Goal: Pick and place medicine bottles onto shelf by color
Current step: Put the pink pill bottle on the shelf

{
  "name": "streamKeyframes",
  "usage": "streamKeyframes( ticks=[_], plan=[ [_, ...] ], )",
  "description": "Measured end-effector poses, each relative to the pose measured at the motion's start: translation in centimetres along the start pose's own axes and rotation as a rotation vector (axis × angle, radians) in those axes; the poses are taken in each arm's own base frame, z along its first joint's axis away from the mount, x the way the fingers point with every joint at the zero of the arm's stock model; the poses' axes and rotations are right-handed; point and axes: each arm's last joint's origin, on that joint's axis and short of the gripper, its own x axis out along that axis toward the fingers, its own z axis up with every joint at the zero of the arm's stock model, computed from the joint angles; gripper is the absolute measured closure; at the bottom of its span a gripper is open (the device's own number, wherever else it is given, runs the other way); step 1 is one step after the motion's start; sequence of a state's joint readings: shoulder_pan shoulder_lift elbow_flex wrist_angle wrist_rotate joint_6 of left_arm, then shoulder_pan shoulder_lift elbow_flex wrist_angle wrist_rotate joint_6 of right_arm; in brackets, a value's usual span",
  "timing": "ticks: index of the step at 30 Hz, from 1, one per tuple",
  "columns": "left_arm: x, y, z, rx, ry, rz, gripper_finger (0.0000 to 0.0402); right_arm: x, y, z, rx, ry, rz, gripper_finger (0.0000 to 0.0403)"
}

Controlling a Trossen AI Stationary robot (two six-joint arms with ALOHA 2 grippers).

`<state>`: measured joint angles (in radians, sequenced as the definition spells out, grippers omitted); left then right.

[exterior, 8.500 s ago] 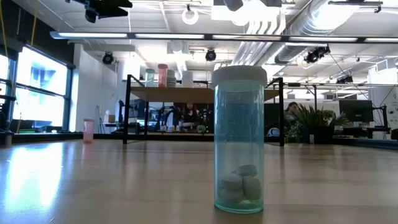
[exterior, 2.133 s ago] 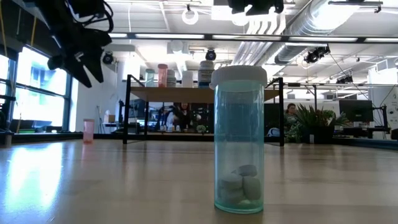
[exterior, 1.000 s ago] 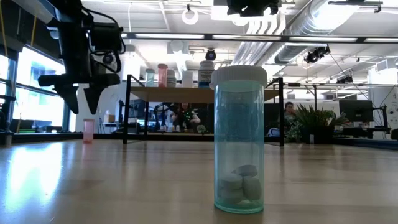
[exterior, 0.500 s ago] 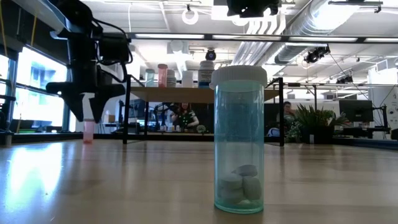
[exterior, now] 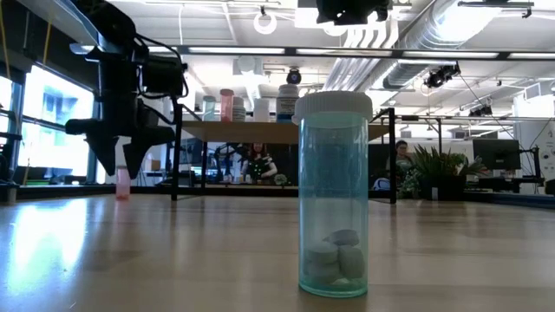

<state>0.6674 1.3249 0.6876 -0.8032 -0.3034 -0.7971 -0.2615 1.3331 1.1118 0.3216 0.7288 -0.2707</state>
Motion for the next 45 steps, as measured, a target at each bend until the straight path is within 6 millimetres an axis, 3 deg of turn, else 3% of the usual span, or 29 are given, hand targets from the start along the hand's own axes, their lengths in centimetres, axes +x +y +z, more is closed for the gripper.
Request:
streamKeyframes(
  ticks=[11, 21, 34, 45],
  plan=[
    [0.4, -0.1, 0.0, 0.048, -0.004, 0.032, 0.0256, 0.0, 0.0, 0.0, -0.002, 0.002, 0.001, 0.0159],
    [0.4, -0.1, 0.0, 0.066, -0.006, 0.030, 0.0288, 0.0, 0.0, -0.1, -0.008, 0.008, 0.002, 0.0159],
    [-0.2, 0.0, 0.0, 0.091, 0.005, -0.018, 0.0294, 0.0, 0.1, -0.2, -0.023, 0.020, 0.006, 0.0159],
    [-3.3, 0.9, 0.5, 0.036, -0.082, -0.105, 0.0294, 0.0, 0.1, -0.4, -0.034, 0.033, 0.009, 0.0159]
  ],
)
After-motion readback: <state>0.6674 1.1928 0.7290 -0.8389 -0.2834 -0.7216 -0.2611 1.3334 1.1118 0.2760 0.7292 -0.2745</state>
